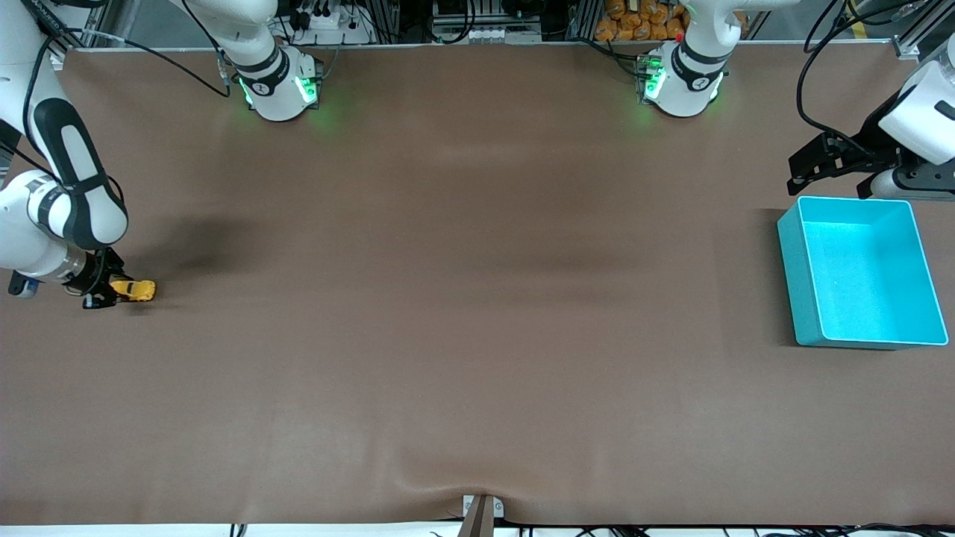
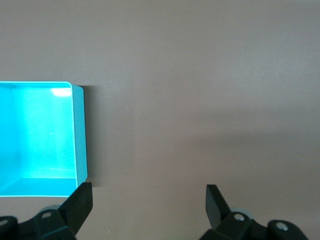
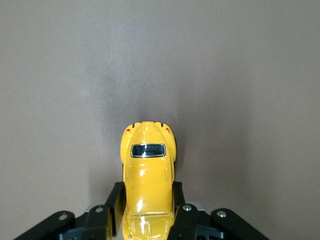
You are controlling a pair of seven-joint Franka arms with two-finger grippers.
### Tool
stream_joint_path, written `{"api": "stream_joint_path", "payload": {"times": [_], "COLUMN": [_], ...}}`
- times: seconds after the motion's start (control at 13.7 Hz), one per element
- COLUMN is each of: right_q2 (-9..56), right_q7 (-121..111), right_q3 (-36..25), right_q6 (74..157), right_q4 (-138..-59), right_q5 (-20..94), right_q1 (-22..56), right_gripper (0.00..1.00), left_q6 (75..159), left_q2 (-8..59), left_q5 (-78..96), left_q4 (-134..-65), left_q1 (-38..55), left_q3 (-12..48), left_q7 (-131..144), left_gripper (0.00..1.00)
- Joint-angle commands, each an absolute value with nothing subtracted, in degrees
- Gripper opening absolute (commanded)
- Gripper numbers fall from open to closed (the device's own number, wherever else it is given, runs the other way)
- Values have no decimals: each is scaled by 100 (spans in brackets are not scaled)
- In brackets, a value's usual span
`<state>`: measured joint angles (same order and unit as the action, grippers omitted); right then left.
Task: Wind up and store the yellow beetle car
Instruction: 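Drag the held car backward along the table with the right gripper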
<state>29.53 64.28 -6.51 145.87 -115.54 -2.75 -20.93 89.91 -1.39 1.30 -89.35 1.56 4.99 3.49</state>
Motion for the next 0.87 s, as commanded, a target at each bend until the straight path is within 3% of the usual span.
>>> {"api": "stream_joint_path", "payload": {"times": [0.0, 0.51, 0.58, 0.8], "right_q2": [3568, 3577, 3577, 3525], "right_q7": [6363, 6354, 6354, 6346], "right_q3": [-580, -580, -580, -571], "right_q6": [14880, 14871, 14862, 14775], "right_q4": [-11329, -11268, -11268, -11145], "right_q5": [-457, -501, -501, -492], "right_q1": [-2294, -2391, -2391, -2382], "right_gripper": [7, 7, 14, 100], "left_q6": [9035, 9044, 9044, 9044], "left_q2": [-106, -70, -70, -70], "left_q5": [18, 17, 18, 9], "left_q4": [-8877, -8877, -8877, -8877], "left_q1": [149, 132, 132, 132], "left_q3": [510, 501, 501, 501], "left_q7": [378, 334, 325, 325], "left_gripper": [100, 100, 100, 100]}}
